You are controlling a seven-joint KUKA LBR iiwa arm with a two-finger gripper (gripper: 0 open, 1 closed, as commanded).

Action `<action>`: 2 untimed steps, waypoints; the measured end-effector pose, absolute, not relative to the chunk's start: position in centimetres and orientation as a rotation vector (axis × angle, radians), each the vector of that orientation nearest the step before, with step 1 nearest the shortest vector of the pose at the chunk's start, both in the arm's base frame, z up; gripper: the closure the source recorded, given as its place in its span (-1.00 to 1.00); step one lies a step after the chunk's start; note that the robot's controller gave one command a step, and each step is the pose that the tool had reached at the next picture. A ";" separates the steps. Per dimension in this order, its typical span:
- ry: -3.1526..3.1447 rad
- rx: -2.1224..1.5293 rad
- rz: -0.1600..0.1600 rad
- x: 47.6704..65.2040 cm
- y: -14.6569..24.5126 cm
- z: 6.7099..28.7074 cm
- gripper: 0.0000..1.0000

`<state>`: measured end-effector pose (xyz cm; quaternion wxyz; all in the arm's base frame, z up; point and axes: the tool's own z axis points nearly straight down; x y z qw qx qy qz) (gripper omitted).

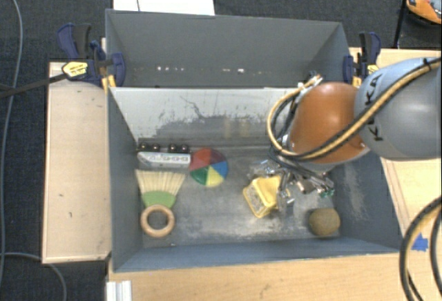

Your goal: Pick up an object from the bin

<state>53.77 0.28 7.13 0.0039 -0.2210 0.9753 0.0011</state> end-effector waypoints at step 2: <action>3.054 -0.691 0.004 54.3 -0.6 19.5 1.00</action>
Offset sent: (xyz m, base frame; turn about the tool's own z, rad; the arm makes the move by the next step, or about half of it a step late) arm 0.0050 -0.0090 0.1232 -0.0052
